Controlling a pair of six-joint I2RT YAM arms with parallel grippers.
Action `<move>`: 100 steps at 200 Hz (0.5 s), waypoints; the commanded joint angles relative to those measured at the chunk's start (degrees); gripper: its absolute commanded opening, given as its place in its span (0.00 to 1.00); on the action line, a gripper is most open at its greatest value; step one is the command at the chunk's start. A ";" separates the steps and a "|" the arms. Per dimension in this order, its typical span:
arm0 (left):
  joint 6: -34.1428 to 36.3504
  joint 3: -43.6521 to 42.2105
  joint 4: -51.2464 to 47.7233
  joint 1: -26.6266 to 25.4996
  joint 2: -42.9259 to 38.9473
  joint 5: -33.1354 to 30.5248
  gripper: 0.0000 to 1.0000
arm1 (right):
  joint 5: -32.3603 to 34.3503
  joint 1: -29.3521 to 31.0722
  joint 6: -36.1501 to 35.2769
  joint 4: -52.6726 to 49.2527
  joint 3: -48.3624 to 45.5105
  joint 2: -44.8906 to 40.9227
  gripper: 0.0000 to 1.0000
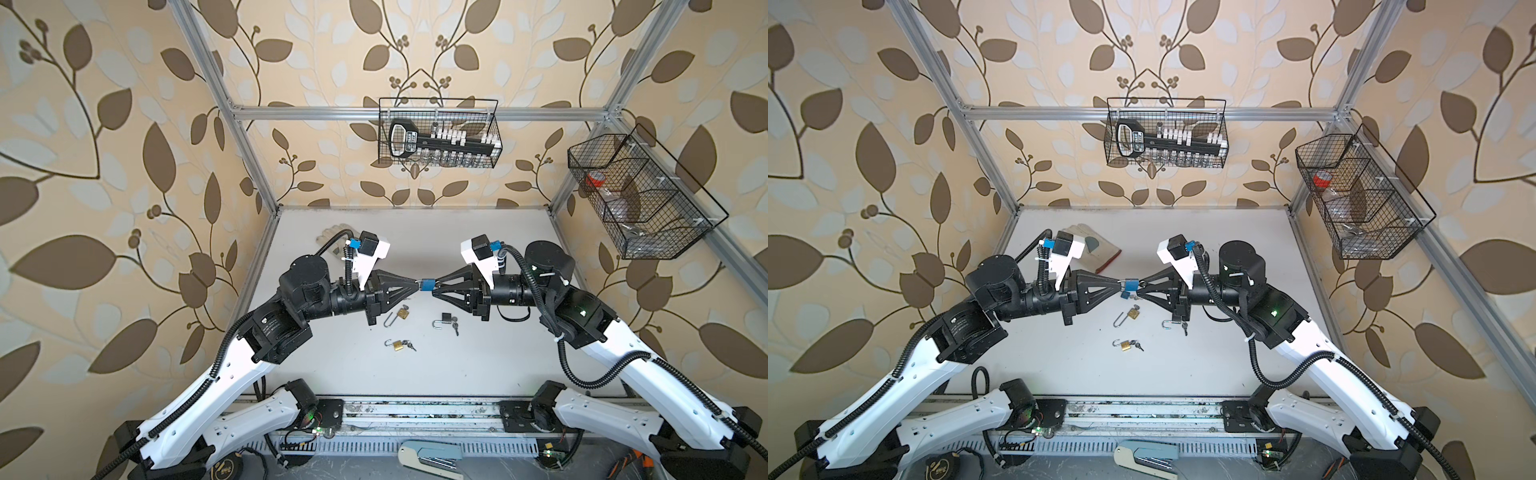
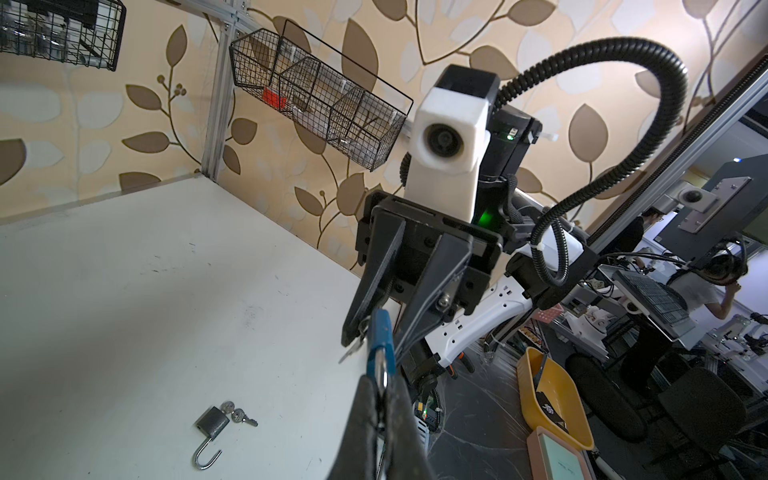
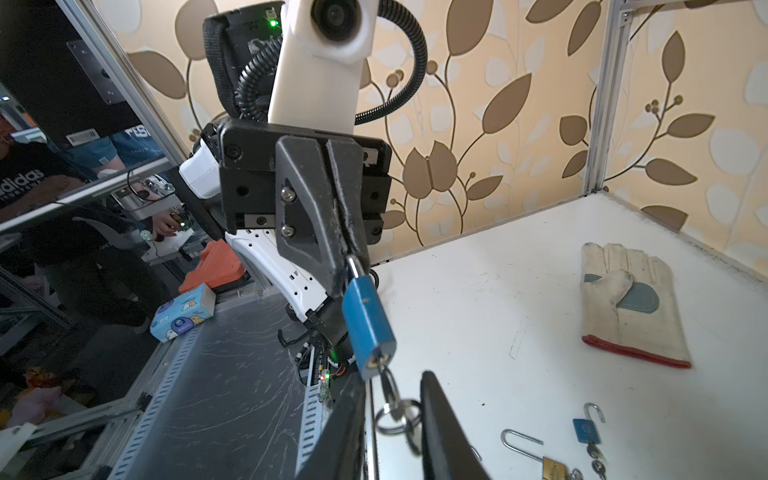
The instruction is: Lock with the key
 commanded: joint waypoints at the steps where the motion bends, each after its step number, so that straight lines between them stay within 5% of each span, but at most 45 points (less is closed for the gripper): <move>1: 0.44 2.98 1.71 -0.42 -1.24 0.05 0.00 | 0.93 0.05 -0.80 -1.05 -0.26 0.31 0.17; 54: 0.95 3.31 1.09 -0.42 -1.56 -0.54 0.00 | 3.65 0.05 -1.63 -2.13 -0.20 -0.06 0.00; 100: 1.98 3.56 -0.57 -0.43 -2.01 -1.52 0.00 | 9.23 0.05 -2.47 -3.76 -2.07 -2.05 0.00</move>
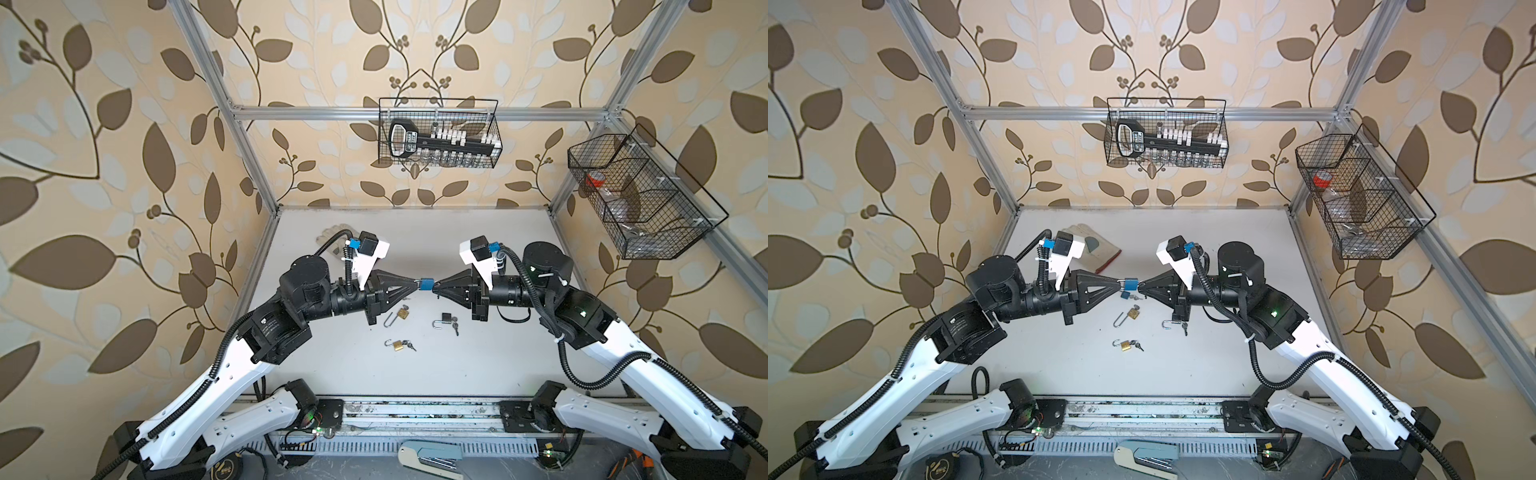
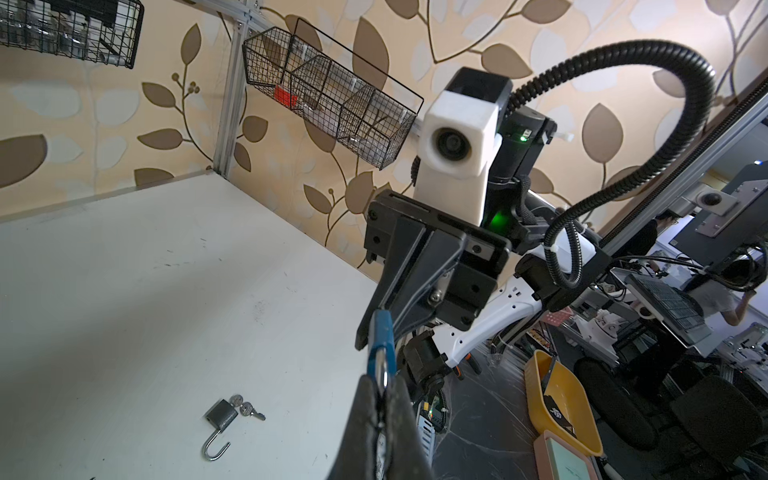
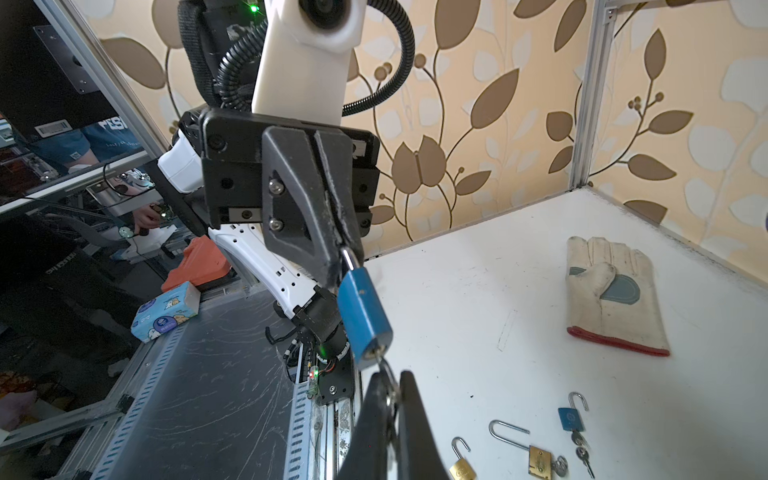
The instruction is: Lock with the key
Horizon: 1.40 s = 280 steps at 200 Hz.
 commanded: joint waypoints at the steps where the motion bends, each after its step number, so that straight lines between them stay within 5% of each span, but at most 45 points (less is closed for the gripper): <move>1: 1.60 3.35 0.82 -0.42 -1.86 -0.02 0.00 | 6.26 -0.33 -1.27 -2.16 -2.08 -1.86 0.00; 96: 4.26 3.62 -7.69 -0.43 -2.93 -5.13 0.00 | 18.00 -4.27 2.50 -2.52 -14.06 -9.76 0.00; 143: 5.20 6.14 -13.27 -0.42 0.23 -10.30 0.00 | 24.54 -11.19 6.68 -3.73 -19.29 -8.66 0.00; 173: 5.46 8.88 -19.43 -0.43 6.13 -13.81 0.00 | 30.52 -17.80 11.69 -4.55 -22.92 -3.05 0.00; 207: 4.96 12.28 -24.40 -0.42 13.86 -13.20 0.00 | 26.67 -24.81 13.07 -3.46 -26.50 6.78 0.00; 280: 3.90 14.75 -26.22 -0.42 18.99 -14.63 0.00 | 29.03 -24.99 15.26 -2.80 -28.99 19.35 0.00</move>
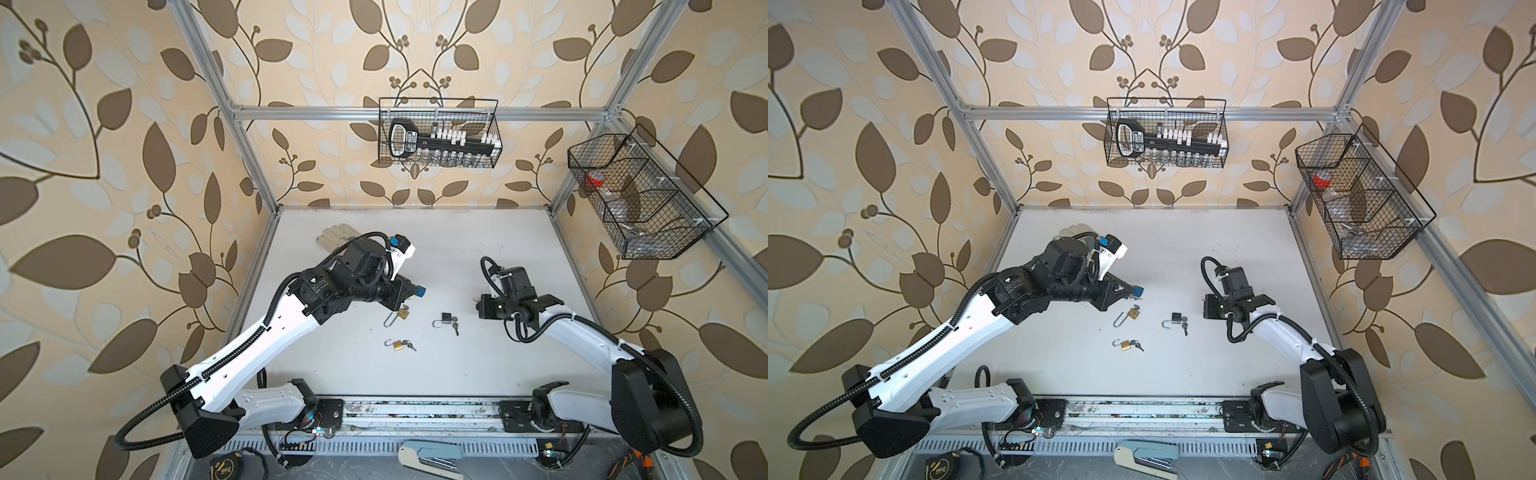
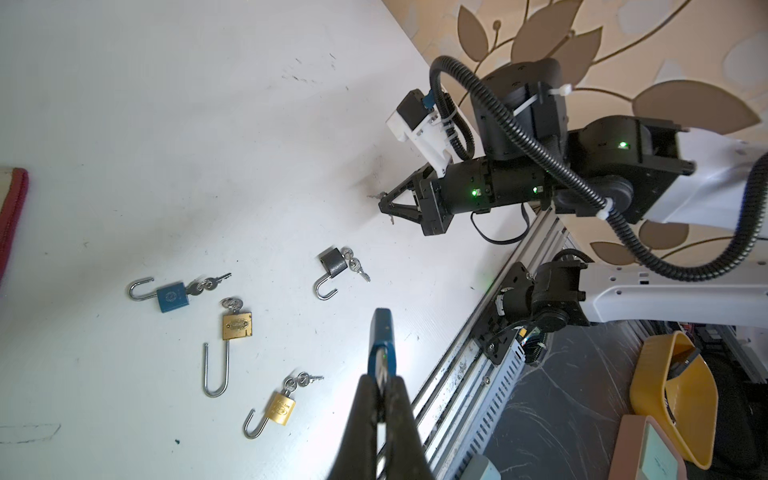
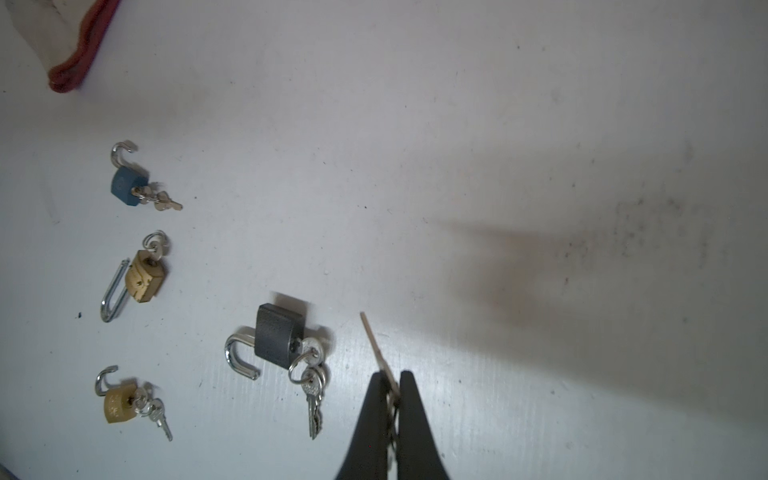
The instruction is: Lock with the key
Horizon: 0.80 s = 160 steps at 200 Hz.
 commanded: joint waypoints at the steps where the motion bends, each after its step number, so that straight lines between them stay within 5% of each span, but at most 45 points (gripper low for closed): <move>1: -0.29 4.06 -0.49 -0.07 0.34 -0.74 0.00 | 2.04 0.13 1.73 -0.28 -1.23 2.24 0.00; 34: -0.55 4.61 -1.45 0.33 1.93 -0.22 0.00 | 2.86 0.38 2.57 -1.41 -1.43 4.27 0.15; 63: -1.01 4.56 -1.24 2.55 2.26 3.33 0.00 | 6.02 0.38 3.02 -2.93 -0.80 1.93 0.39; 107: -0.08 3.90 0.43 10.07 2.76 18.24 0.00 | 15.69 7.41 -2.61 -3.75 4.65 -14.69 0.42; 133: 1.72 5.12 0.17 11.11 4.28 23.05 0.00 | 13.94 15.05 -9.54 5.54 5.34 -26.28 0.43; 160: 1.74 7.00 0.10 11.04 7.42 27.02 0.00 | 11.27 23.70 -20.02 9.31 8.63 -28.55 0.47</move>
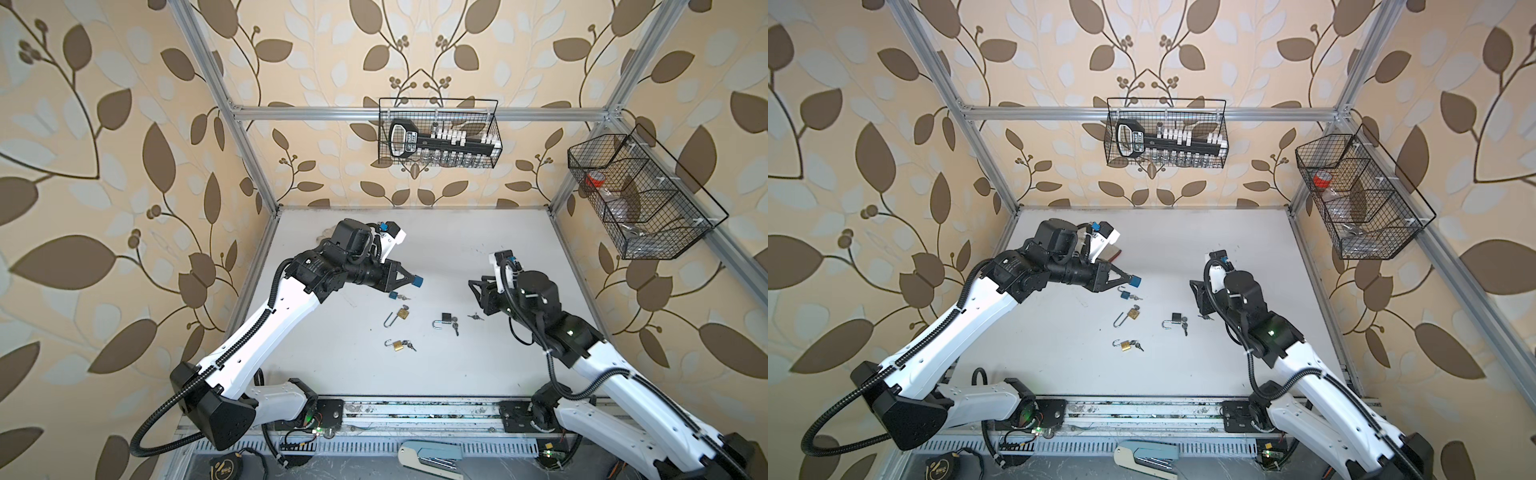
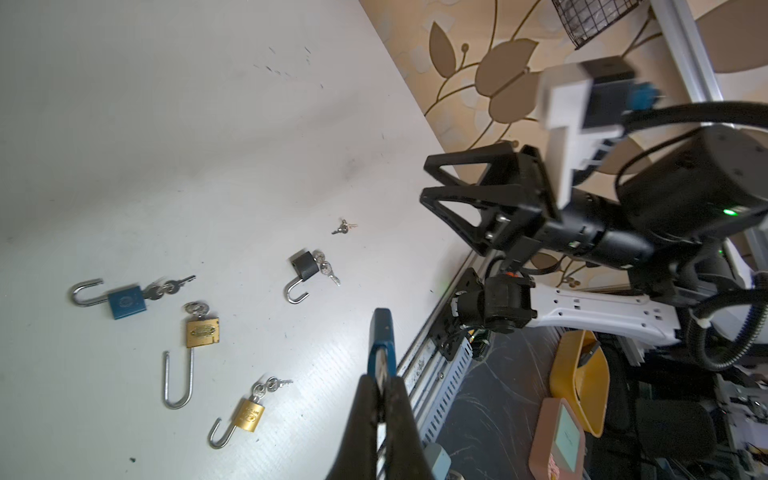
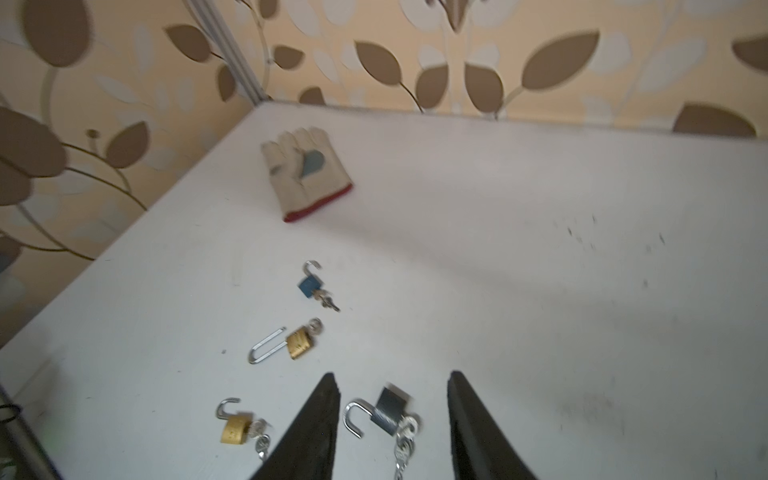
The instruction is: Lock with the key
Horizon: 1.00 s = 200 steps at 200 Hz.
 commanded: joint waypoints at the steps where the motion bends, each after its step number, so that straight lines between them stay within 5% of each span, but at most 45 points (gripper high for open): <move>1: 1.38 3.56 1.10 -0.08 2.30 8.28 0.00 | -1.19 5.67 -11.41 4.96 3.05 -0.29 0.47; 75: 0.39 5.15 2.56 -0.62 4.77 13.04 0.00 | 5.45 23.80 -36.26 13.04 3.13 4.18 0.49; 200: 1.23 4.53 2.41 -0.94 3.25 15.67 0.00 | 11.19 24.47 -39.26 12.17 5.07 9.59 0.40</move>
